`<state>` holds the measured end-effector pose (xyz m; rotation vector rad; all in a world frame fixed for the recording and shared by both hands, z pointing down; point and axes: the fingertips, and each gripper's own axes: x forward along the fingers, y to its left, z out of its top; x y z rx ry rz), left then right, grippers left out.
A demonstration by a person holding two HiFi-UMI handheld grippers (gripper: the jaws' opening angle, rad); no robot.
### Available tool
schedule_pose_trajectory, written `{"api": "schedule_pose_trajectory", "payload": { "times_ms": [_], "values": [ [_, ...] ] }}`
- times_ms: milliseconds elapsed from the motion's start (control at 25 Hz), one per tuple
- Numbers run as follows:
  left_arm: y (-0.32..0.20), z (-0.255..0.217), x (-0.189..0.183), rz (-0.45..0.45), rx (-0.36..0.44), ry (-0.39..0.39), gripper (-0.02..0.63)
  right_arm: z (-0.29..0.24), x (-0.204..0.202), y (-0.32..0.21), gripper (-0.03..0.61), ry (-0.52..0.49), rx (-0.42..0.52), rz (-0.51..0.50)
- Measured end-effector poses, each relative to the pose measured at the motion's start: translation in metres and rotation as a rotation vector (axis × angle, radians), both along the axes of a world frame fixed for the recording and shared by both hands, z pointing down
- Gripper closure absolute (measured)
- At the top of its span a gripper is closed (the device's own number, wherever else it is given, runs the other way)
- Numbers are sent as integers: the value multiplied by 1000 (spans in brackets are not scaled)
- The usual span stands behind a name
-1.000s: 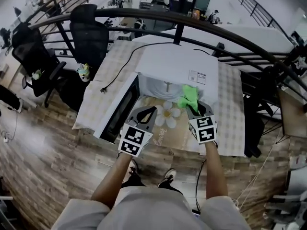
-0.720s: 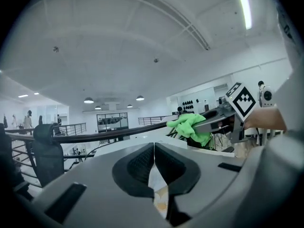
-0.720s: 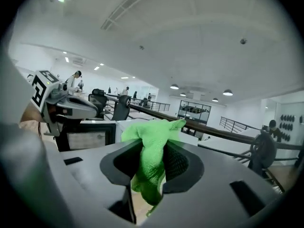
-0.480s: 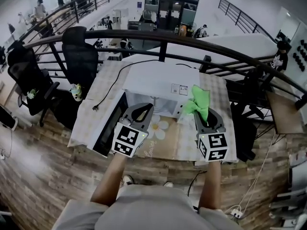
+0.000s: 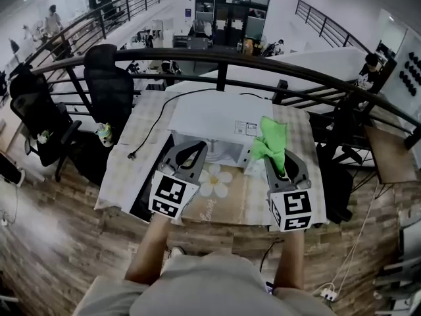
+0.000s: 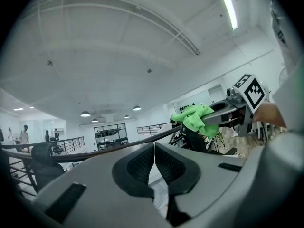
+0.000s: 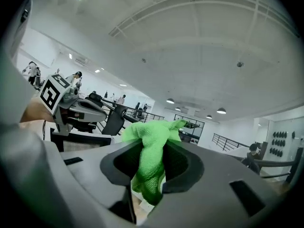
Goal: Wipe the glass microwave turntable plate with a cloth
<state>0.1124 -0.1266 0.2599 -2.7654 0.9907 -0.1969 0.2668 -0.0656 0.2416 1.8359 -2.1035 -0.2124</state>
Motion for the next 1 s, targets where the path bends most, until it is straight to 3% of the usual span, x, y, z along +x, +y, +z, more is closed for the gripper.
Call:
{"api": "schedule_pose_trajectory", "payload": {
  "times_ms": [1000],
  "values": [
    [2,6,-10,-26,-1,-33,594,17,-14,-10,454,8,-26,-16]
  ]
}}
